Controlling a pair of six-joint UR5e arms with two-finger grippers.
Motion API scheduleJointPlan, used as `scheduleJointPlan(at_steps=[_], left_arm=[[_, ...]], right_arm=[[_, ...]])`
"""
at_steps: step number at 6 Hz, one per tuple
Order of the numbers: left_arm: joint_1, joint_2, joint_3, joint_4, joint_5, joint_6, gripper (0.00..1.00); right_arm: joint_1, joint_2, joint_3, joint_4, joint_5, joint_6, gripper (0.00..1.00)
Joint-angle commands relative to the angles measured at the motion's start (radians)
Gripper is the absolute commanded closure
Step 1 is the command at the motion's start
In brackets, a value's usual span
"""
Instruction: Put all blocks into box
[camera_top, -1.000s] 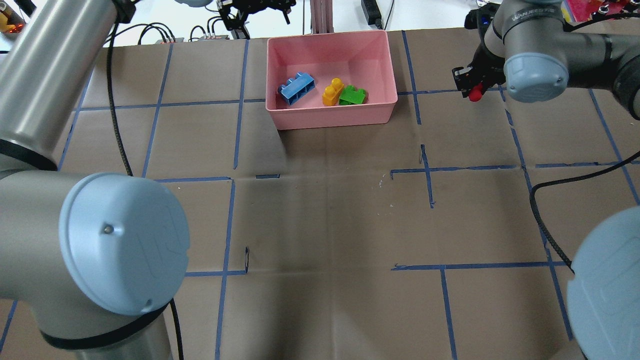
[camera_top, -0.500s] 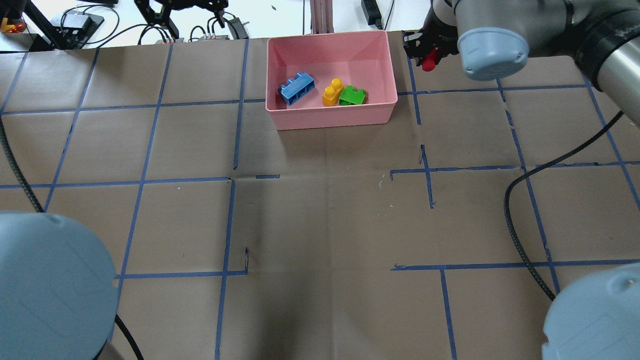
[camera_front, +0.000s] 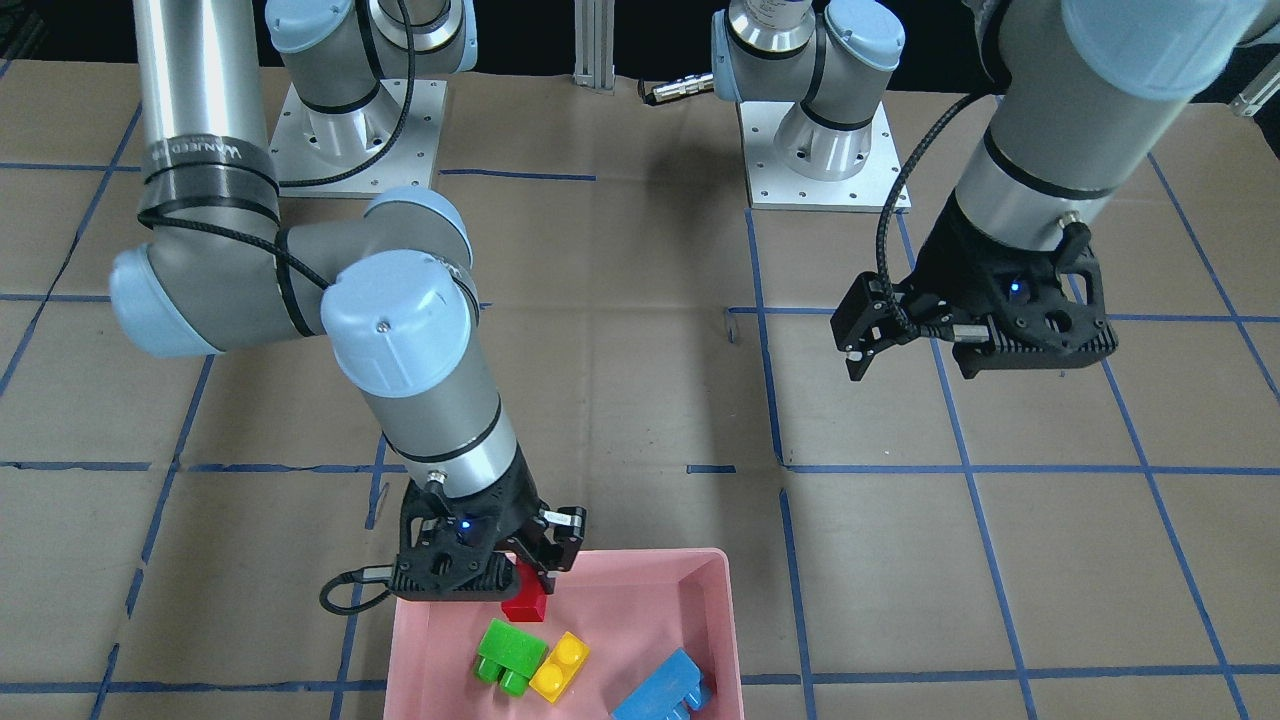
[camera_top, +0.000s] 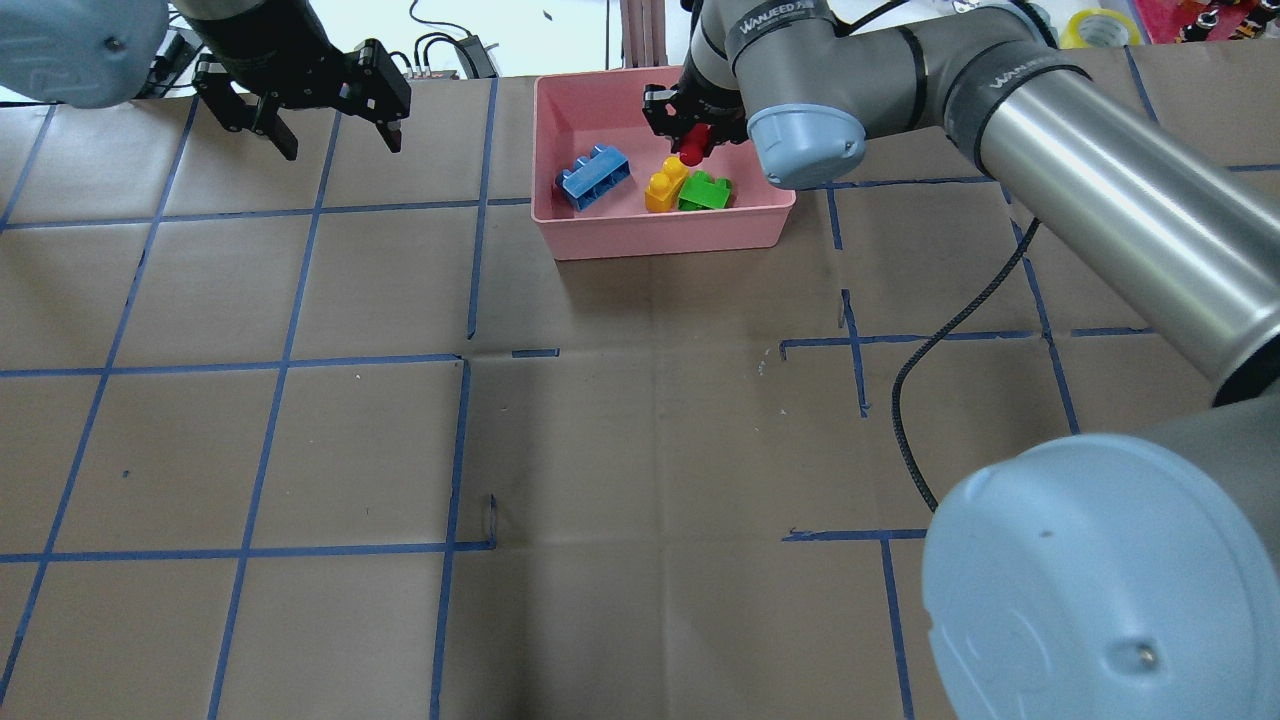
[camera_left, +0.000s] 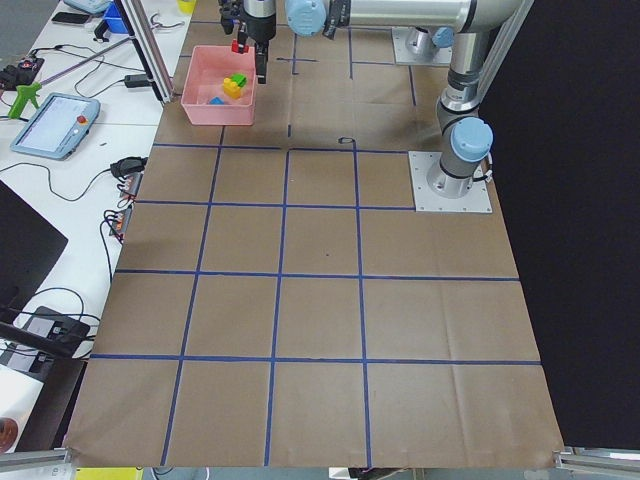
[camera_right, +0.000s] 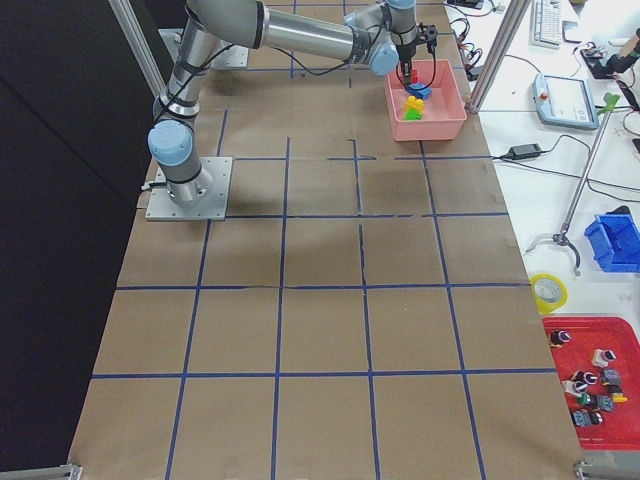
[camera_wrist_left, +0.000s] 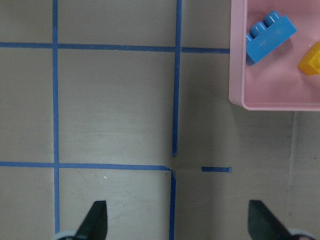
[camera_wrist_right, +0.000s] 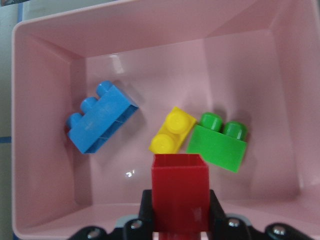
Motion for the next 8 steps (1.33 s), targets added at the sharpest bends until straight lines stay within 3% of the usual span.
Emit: scheduleJointPlan(at_steps=[1,2,5,8], left_arm=[[-0.007,0.042,-0.061,0.054,0.037,0.002,0.01],[-0.010,0.043,-0.061,0.053,0.037,0.001,0.01],[-0.035,0.051,-0.060,0.043,-0.009,-0.004,0.01],[-0.029,0.062,-0.058,-0.004,-0.009,0.057,0.01]], right_arm=[[0.009,0.052,-0.029,-0.028,0.030,0.026,0.82],[0.010,0.050,-0.032,-0.015,0.019,0.023,0.01],[0.009,0.039,-0.044,-0.006,0.012,0.014,0.00],[0.009,-0.002,-0.128,0.145,0.012,0.013,0.00]])
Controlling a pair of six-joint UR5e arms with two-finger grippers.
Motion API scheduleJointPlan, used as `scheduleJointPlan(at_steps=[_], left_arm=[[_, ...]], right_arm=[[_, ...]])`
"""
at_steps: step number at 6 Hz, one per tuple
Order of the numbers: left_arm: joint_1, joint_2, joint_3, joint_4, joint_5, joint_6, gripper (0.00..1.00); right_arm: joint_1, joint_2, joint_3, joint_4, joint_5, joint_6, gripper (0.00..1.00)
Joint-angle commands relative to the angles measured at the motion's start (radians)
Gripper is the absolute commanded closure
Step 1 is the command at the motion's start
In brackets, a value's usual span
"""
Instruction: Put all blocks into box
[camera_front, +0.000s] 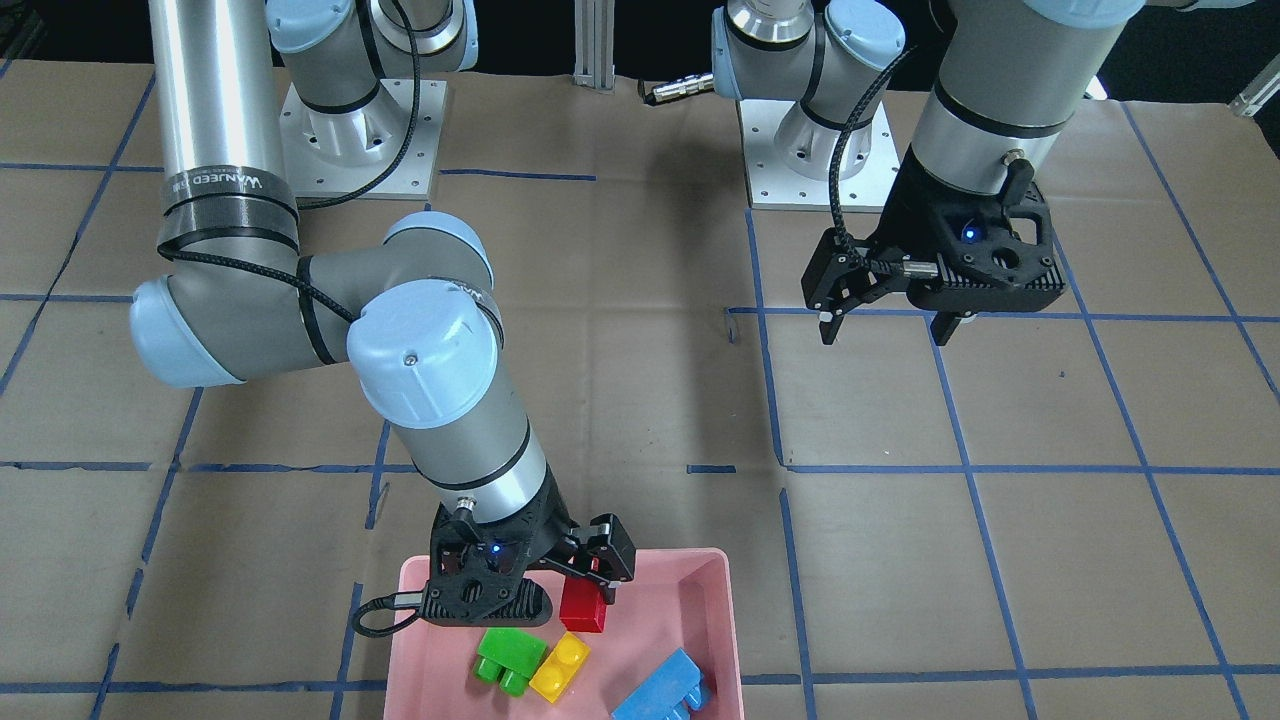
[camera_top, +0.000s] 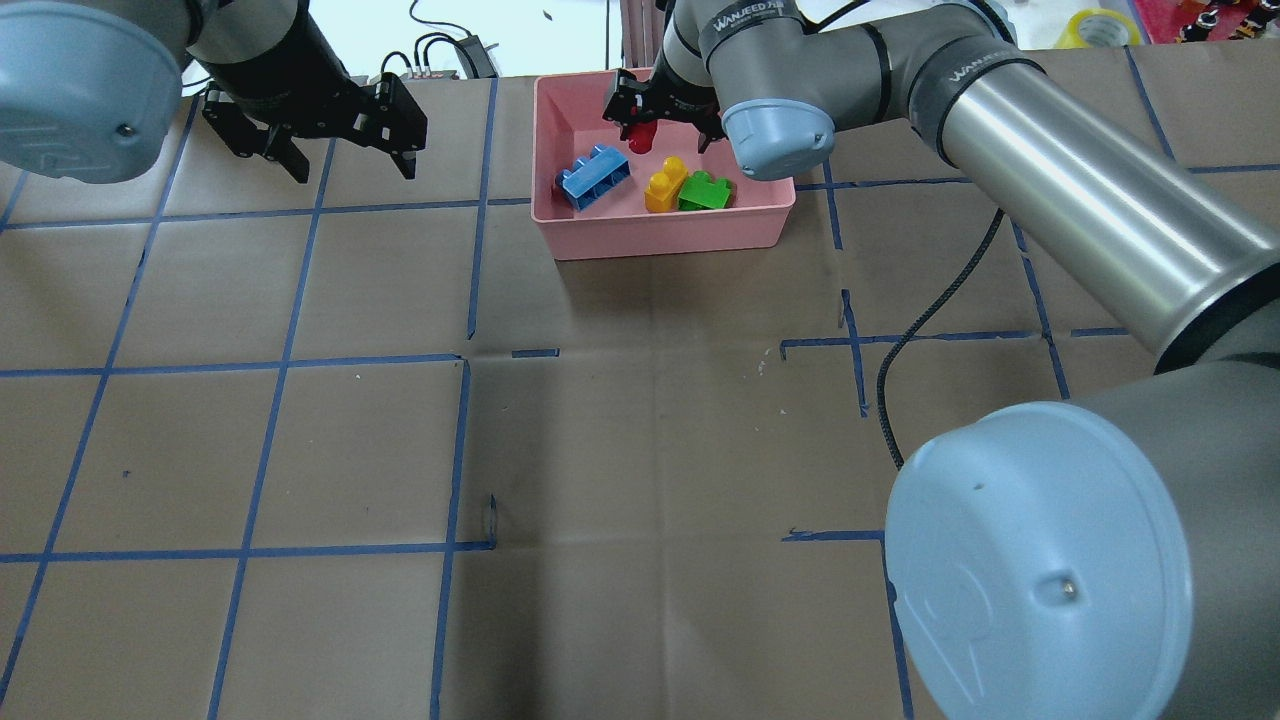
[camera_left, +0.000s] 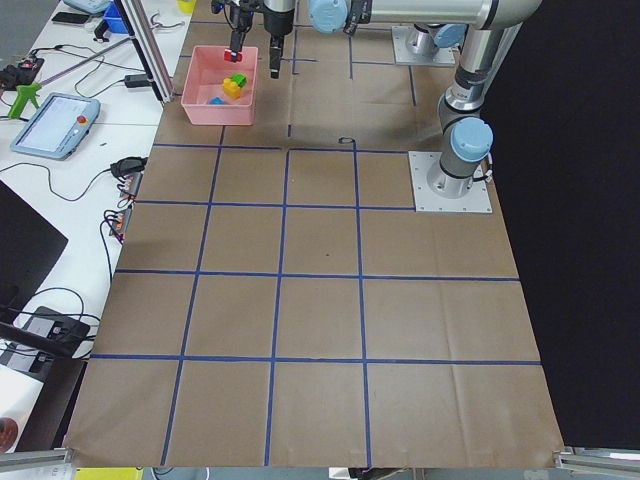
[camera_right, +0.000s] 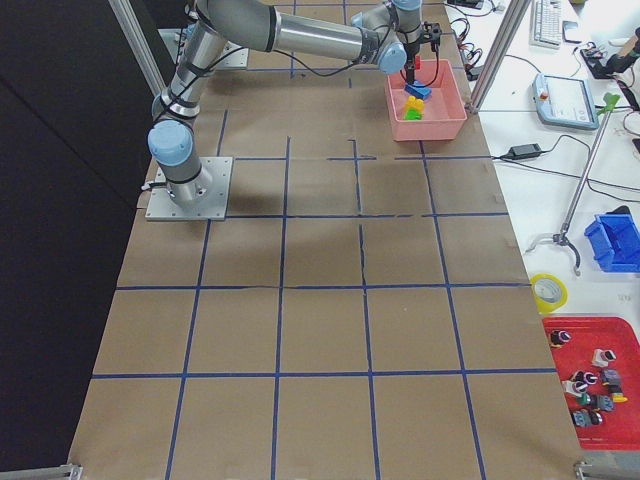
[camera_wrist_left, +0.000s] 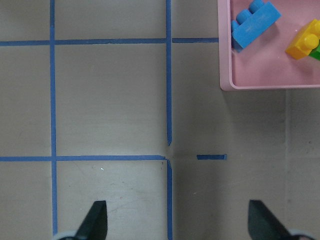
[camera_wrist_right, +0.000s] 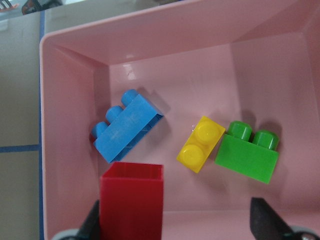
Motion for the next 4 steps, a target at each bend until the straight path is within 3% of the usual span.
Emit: scheduleJointPlan(at_steps=[1,3,4], left_arm=[[0.003,0.004,0.002,-0.034,-0.002,0.044,0.01],[0.003,0.009,0.004,-0.056,-0.031,0.044,0.01],[0.008,0.009,0.004,-0.065,-0.030,0.045,0.01]], right_arm=[[0.000,-0.017,-0.079,0.126,-0.001,0.000,0.00],[-0.005,-0.035,-0.101,0.203,-0.019,0.001,0.00],[-0.018,-0.127,-0.095,0.357,-0.097,0.001,0.00]])
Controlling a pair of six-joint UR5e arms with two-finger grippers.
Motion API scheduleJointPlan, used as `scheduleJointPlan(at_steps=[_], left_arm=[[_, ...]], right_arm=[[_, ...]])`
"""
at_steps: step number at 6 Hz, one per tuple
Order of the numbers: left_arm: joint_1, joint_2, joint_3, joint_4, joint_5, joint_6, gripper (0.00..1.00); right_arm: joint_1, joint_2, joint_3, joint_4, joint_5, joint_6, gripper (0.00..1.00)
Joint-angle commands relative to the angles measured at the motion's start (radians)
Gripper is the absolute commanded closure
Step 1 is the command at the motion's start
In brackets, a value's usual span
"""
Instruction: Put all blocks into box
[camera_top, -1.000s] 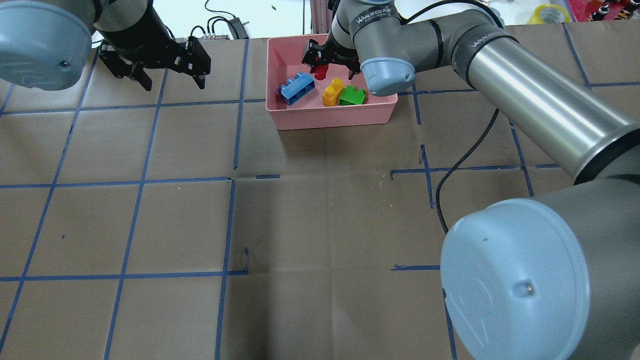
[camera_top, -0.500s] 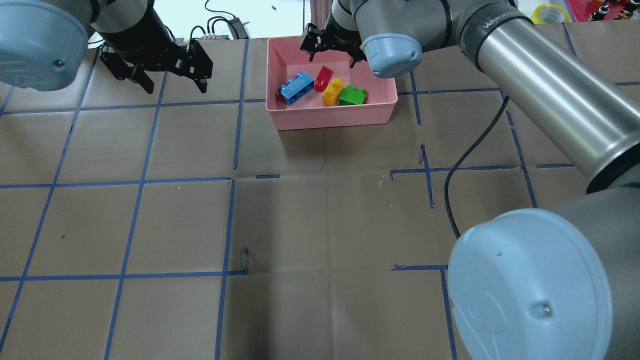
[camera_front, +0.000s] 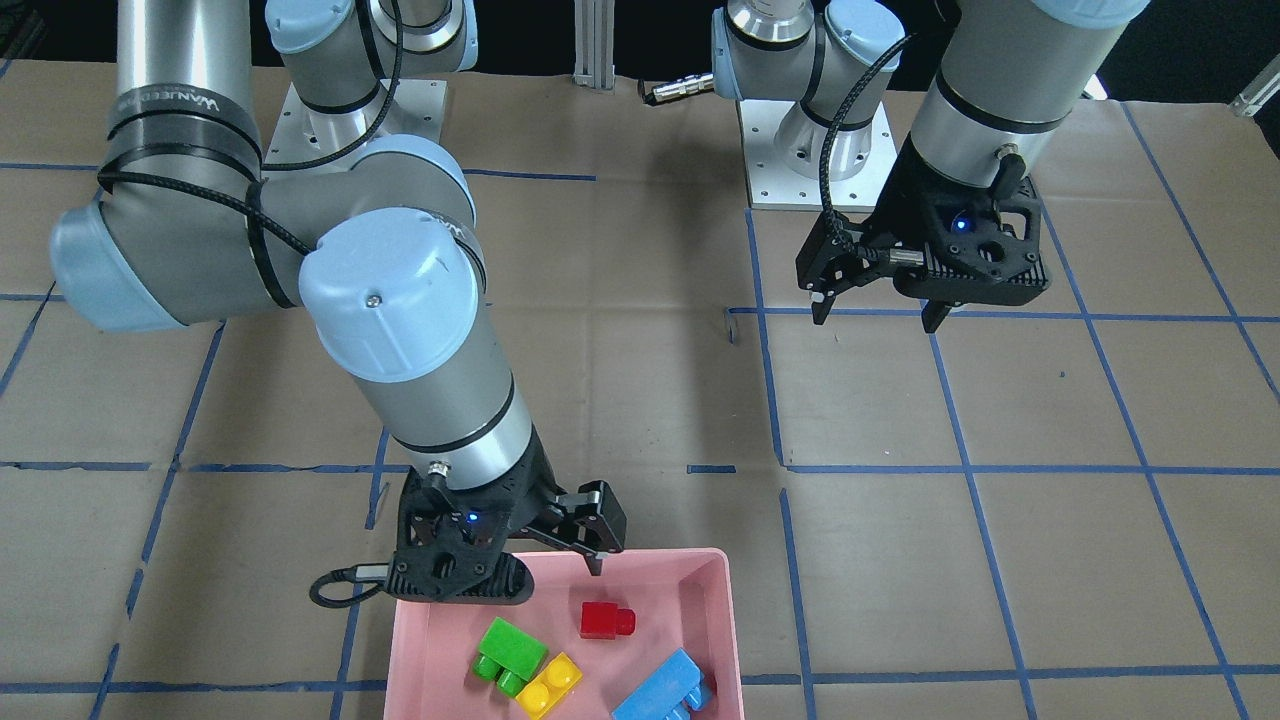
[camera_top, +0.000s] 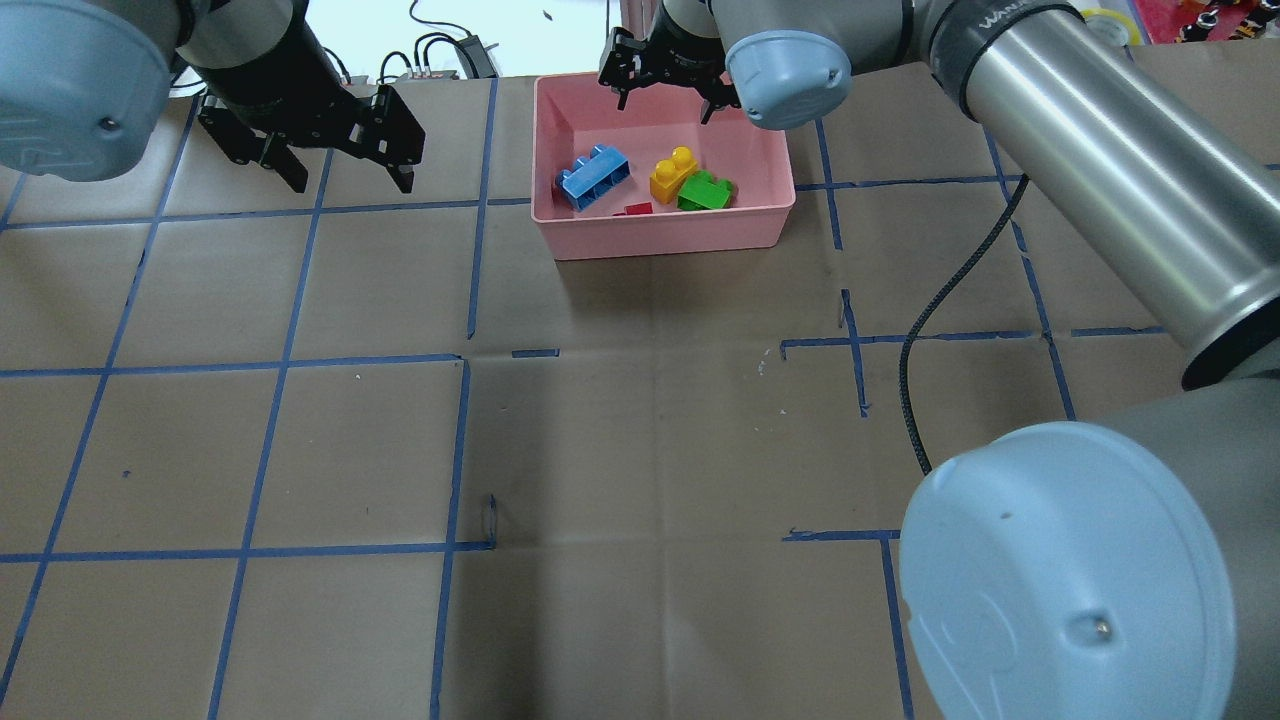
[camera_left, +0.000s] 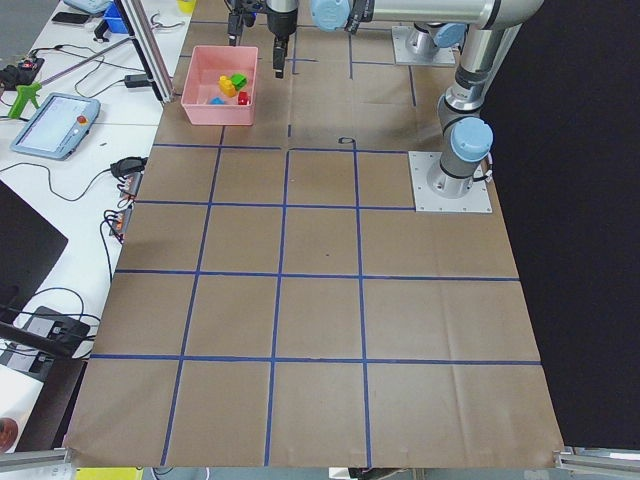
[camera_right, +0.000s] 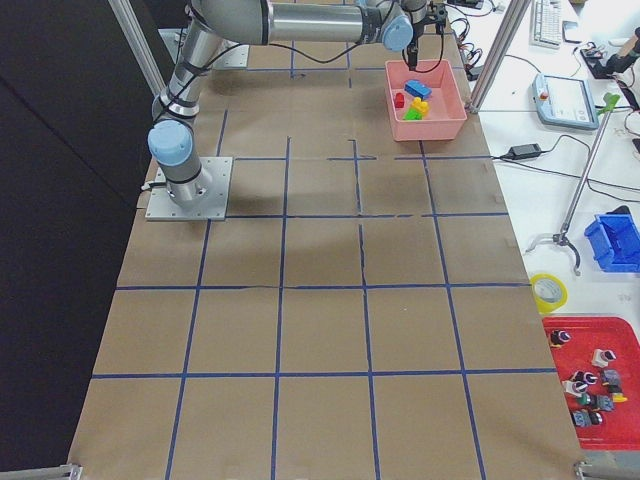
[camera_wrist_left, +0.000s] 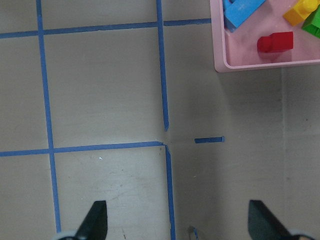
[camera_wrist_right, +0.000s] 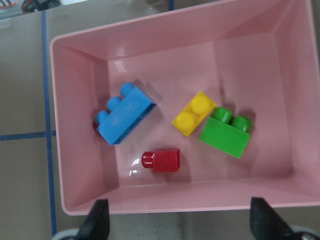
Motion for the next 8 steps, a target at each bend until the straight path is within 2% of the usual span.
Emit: scheduleJointPlan(at_steps=[1,2,3,4,7,8], left_arm=[[0.006,0.001,0.006,-0.034,0.002,0.003,0.01],[0.006,0.001,0.009,-0.046,0.005,0.003,0.01],[0.004,0.002,0.009,-0.053,0.007,0.001,0.01],[0.006,0.002,0.009,-0.053,0.007,0.003,0.01],[0.006,0.001,0.012,-0.056,0.007,0.003,0.01],[0.006,0.001,0.012,-0.056,0.007,0.003,0.01]], right_arm=[[-0.018,-0.142,0.005,0.234,-0.062,0.002,0.00],[-0.026,-0.202,0.011,0.349,-0.065,-0.001,0.00],[-0.044,-0.253,0.021,0.439,-0.084,-0.085,0.00],[-0.050,-0.288,0.051,0.439,-0.147,-0.265,0.00],[-0.070,-0.463,0.268,0.442,-0.149,-0.268,0.00],[-0.087,-0.551,0.400,0.434,-0.140,-0.224,0.00]])
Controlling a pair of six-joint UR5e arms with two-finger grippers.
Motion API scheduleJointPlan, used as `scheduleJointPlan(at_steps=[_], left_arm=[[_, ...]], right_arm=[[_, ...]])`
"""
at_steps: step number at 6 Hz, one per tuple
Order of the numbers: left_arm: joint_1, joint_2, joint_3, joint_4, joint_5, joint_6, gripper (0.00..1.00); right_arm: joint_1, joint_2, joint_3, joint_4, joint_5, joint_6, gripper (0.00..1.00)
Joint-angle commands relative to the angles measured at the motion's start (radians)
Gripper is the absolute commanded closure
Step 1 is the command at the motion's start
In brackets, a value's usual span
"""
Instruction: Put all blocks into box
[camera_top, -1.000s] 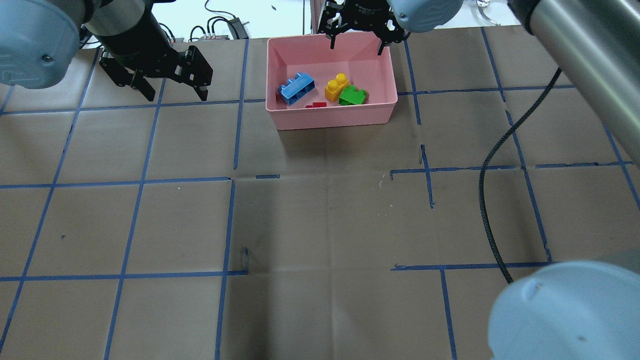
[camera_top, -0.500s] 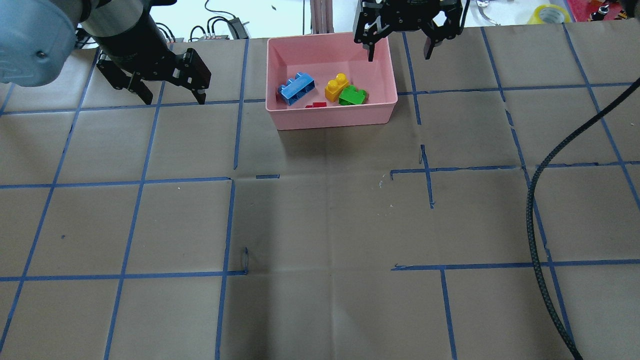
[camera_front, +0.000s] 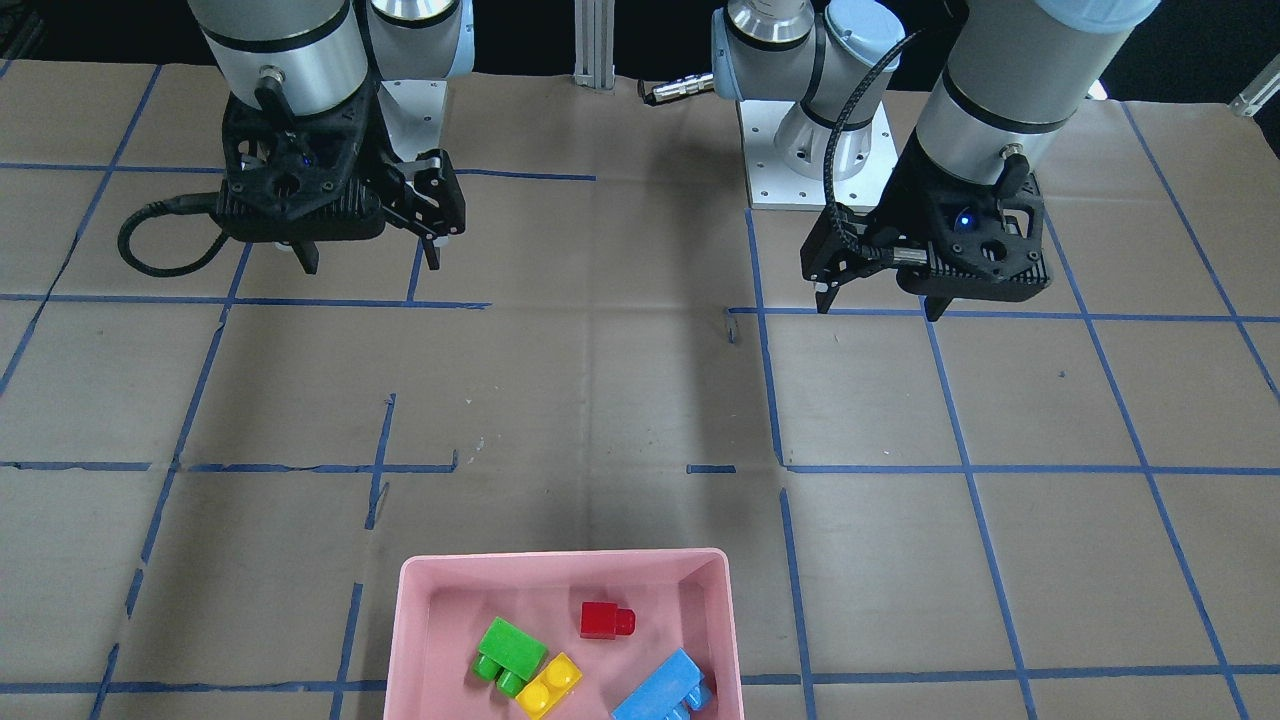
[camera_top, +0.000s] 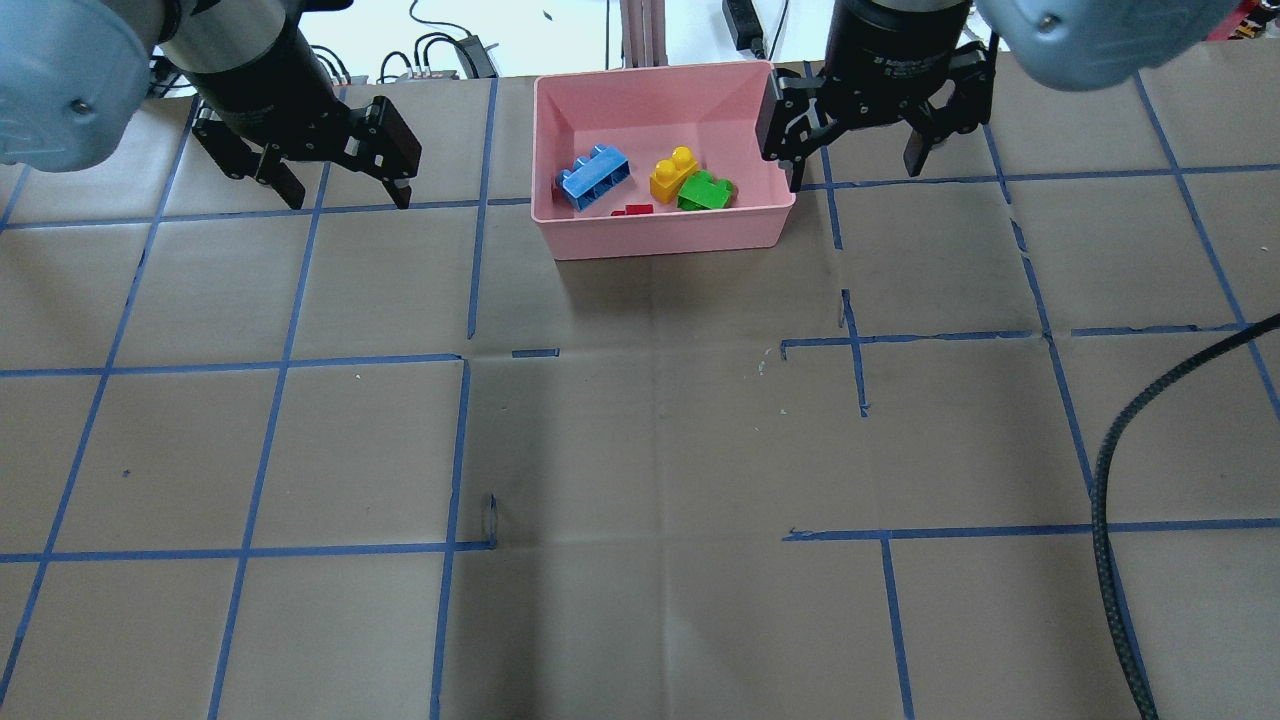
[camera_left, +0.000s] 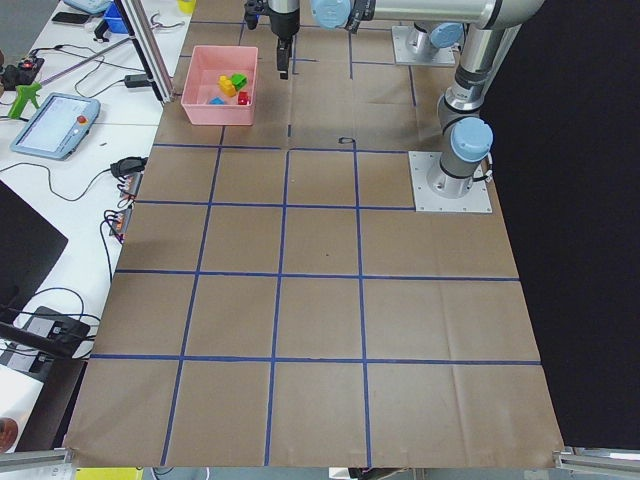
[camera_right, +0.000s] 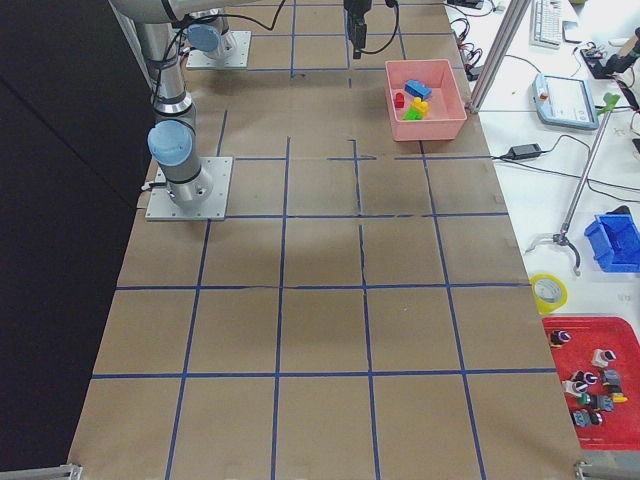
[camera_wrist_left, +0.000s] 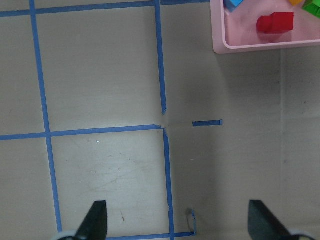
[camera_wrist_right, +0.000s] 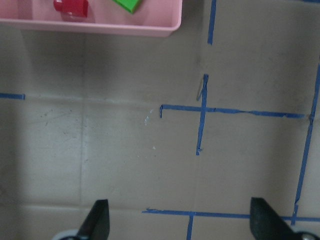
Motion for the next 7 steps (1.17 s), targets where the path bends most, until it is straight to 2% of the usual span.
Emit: scheduleJointPlan(at_steps=[1,2,3,5,6,7], left_arm=[[0.000,0.000,0.000,0.001,0.000,0.000,0.01],[0.000,0.001,0.000,0.001,0.000,0.000,0.01],[0.000,0.001,0.000,0.001,0.000,0.000,0.01],[0.000,0.001,0.000,0.001,0.000,0.000,0.01],[-0.002,0.001,0.000,0.001,0.000,0.000,0.01],[-0.002,0.001,-0.001,0.001,0.000,-0.002,0.01]], right_arm=[[-0.083,-0.111,0.216,-0.008,0.015,0.024,0.00],[-0.113,-0.123,0.258,-0.034,0.014,0.022,0.00],[-0.112,-0.135,0.242,-0.037,0.015,0.031,0.00],[-0.090,-0.128,0.149,-0.028,0.044,0.035,0.00],[-0.069,-0.120,0.132,-0.033,0.079,0.036,0.00],[-0.052,-0.103,0.127,-0.036,0.075,0.036,0.00]])
